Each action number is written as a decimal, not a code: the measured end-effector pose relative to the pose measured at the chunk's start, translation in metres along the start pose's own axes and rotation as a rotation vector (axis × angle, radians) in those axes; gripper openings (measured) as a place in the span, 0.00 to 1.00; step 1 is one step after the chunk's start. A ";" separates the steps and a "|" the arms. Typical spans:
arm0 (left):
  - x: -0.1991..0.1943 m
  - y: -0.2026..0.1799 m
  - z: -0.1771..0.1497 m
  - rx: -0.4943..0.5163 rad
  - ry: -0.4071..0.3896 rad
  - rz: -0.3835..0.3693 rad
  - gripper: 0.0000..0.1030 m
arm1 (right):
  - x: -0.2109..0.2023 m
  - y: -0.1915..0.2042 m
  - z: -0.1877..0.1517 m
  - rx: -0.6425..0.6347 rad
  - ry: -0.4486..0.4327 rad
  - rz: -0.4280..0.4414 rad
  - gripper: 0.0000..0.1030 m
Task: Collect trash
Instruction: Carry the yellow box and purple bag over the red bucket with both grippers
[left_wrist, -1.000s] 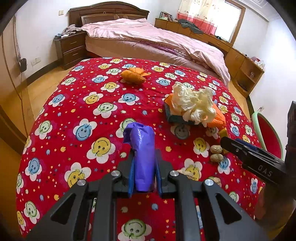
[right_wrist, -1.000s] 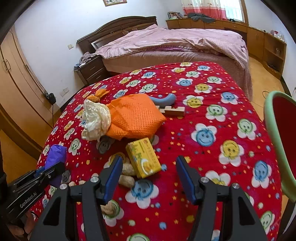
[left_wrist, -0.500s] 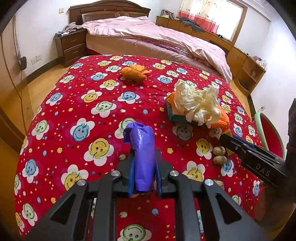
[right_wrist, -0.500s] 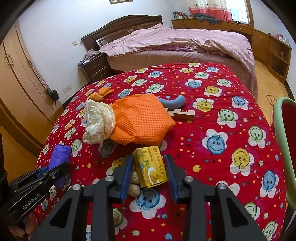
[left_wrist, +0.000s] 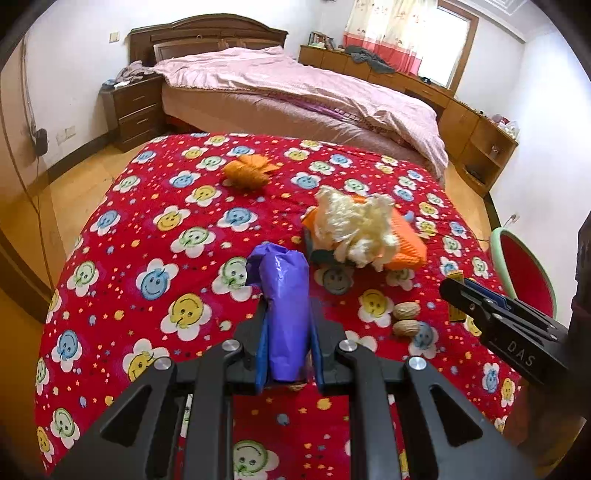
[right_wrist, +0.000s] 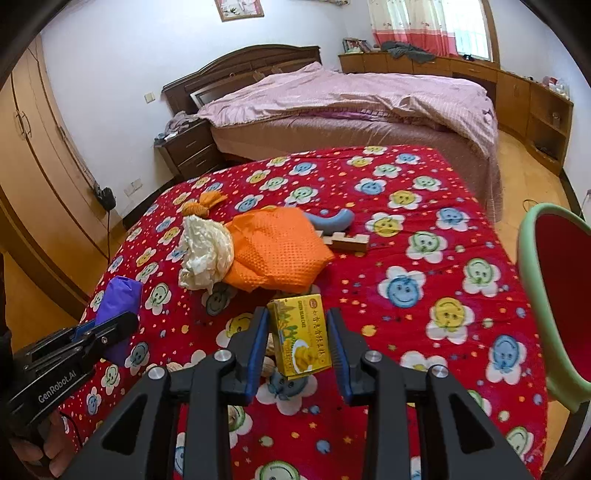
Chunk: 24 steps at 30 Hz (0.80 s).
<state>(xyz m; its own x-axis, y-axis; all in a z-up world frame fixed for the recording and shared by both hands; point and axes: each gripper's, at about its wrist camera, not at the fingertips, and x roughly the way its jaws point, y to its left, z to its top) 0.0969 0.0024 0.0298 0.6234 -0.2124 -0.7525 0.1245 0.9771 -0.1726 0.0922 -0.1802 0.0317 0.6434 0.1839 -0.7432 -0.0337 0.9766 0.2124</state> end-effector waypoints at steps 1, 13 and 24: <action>-0.002 -0.004 0.001 0.008 -0.005 -0.005 0.18 | -0.005 -0.003 0.000 0.007 -0.008 -0.006 0.34; -0.007 -0.055 0.014 0.094 -0.024 -0.101 0.18 | -0.048 -0.052 -0.005 0.094 -0.078 -0.102 0.34; -0.004 -0.120 0.025 0.198 -0.023 -0.184 0.18 | -0.090 -0.111 -0.012 0.186 -0.151 -0.179 0.34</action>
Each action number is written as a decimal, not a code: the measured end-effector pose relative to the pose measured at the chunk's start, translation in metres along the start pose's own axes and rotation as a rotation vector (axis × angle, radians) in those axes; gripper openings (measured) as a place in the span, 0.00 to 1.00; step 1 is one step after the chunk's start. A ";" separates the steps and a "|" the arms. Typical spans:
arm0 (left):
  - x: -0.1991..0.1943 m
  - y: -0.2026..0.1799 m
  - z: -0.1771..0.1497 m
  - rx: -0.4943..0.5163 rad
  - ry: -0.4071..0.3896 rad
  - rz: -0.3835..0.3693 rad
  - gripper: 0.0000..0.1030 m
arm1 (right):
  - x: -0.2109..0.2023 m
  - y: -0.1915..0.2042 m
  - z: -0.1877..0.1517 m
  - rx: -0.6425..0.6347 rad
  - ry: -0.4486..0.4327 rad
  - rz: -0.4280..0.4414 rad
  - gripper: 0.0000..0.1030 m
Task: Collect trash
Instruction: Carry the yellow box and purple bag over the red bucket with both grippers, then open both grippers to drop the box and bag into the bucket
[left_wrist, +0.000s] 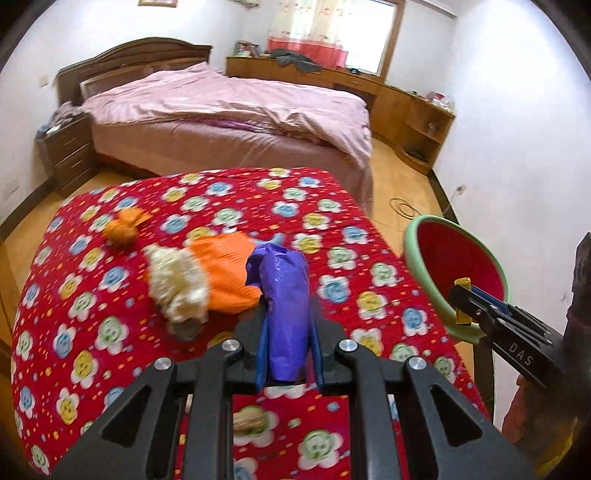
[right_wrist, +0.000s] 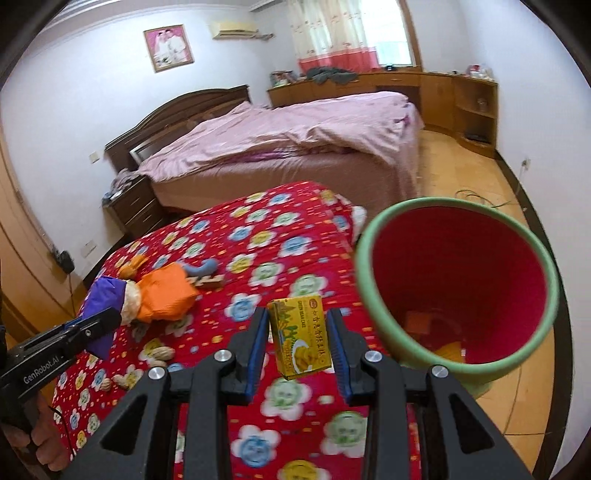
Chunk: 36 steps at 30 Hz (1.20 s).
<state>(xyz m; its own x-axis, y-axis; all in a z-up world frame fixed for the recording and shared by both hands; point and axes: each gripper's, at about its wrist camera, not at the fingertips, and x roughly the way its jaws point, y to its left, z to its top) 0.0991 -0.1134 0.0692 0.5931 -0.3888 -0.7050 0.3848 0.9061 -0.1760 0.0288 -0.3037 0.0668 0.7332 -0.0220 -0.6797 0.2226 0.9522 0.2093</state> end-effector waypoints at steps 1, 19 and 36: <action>0.002 -0.006 0.002 0.011 0.002 -0.010 0.18 | -0.002 -0.006 0.001 0.007 -0.004 -0.012 0.34; 0.058 -0.134 0.030 0.206 0.043 -0.180 0.18 | -0.015 -0.111 0.011 0.104 -0.003 -0.240 0.34; 0.140 -0.200 0.032 0.299 0.158 -0.262 0.18 | 0.008 -0.172 0.013 0.192 0.029 -0.264 0.34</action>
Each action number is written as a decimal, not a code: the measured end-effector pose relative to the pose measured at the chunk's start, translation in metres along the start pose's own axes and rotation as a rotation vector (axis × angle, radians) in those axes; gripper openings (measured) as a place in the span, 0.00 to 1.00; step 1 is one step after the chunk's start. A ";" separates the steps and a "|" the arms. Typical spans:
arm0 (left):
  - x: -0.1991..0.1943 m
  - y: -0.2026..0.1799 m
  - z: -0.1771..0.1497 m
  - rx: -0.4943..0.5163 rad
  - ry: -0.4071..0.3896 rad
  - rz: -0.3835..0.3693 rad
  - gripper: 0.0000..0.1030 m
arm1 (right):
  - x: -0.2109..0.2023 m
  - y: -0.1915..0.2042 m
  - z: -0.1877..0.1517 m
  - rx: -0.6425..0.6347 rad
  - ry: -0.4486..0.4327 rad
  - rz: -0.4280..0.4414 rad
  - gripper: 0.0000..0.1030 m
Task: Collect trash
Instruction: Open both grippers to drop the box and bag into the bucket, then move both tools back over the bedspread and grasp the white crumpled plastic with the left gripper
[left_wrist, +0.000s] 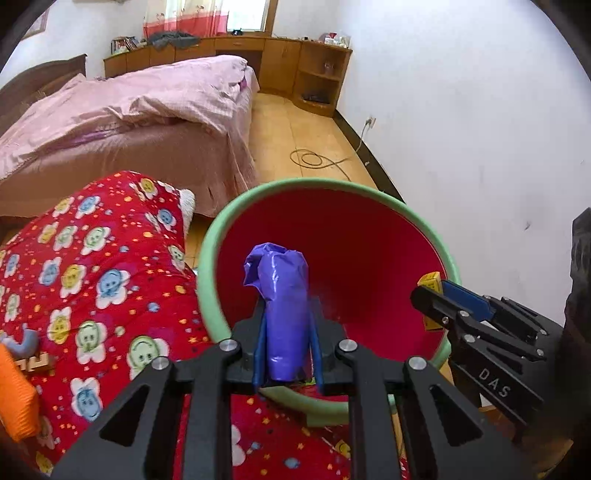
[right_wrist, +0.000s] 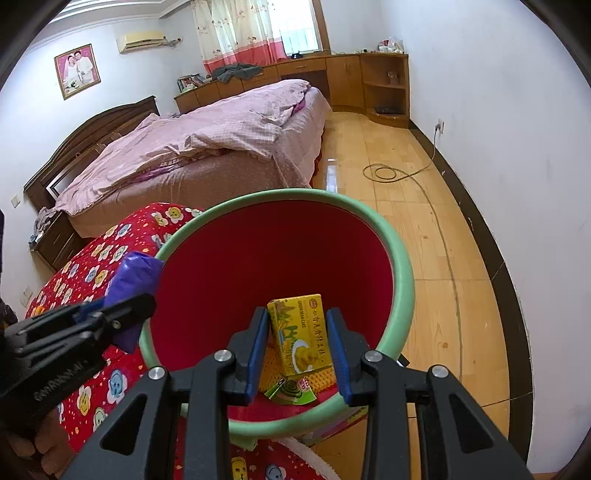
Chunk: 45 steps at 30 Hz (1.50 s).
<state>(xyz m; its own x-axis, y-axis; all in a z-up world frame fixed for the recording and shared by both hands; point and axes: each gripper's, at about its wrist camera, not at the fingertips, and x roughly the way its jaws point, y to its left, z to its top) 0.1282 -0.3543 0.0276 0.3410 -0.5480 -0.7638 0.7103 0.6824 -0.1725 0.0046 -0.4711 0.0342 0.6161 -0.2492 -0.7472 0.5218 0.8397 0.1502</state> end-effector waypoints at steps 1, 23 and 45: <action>0.002 0.001 0.000 -0.003 0.002 0.006 0.18 | 0.001 -0.001 0.000 0.001 0.001 0.000 0.34; -0.011 0.027 -0.014 -0.100 0.004 0.085 0.40 | 0.042 0.003 0.019 0.009 0.051 -0.011 0.39; -0.065 0.065 -0.034 -0.203 -0.067 0.155 0.40 | -0.006 0.040 0.006 -0.024 -0.022 0.018 0.73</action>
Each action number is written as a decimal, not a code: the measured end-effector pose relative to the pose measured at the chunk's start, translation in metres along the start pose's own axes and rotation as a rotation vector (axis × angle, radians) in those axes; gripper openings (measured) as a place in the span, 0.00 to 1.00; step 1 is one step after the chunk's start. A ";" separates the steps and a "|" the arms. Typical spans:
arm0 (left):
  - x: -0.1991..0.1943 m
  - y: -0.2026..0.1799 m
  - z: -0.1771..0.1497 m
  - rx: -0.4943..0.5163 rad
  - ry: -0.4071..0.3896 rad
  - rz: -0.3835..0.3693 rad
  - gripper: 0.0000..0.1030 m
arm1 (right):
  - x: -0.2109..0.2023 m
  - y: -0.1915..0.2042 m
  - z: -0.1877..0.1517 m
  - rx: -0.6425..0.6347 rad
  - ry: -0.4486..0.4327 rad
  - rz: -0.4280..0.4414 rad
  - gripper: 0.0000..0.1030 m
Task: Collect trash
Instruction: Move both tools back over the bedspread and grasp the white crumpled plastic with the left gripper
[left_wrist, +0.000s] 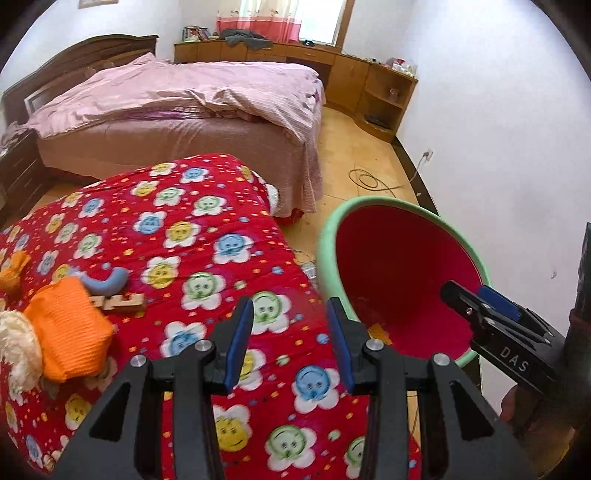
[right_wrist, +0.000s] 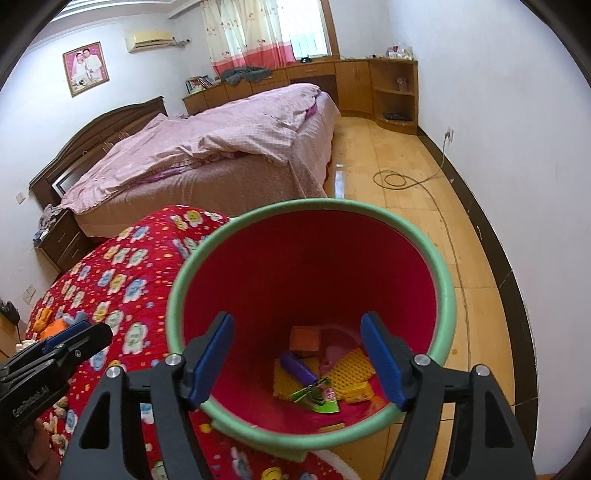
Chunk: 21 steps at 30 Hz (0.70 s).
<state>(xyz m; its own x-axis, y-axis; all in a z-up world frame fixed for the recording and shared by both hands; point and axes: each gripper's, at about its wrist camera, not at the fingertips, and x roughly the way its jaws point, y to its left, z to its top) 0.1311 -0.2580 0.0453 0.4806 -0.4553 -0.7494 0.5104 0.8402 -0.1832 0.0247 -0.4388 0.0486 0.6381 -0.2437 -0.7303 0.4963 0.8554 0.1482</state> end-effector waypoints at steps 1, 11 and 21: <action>-0.004 0.004 -0.001 -0.006 -0.005 0.004 0.40 | -0.003 0.003 -0.001 -0.003 -0.004 0.005 0.74; -0.042 0.044 -0.012 -0.067 -0.054 0.063 0.40 | -0.020 0.052 -0.010 -0.057 -0.028 0.062 0.76; -0.074 0.091 -0.022 -0.136 -0.099 0.126 0.40 | -0.029 0.102 -0.017 -0.129 -0.037 0.116 0.77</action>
<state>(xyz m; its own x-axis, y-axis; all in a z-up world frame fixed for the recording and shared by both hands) 0.1263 -0.1409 0.0696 0.6061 -0.3650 -0.7067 0.3437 0.9214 -0.1812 0.0465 -0.3366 0.0732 0.7090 -0.1549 -0.6880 0.3403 0.9296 0.1413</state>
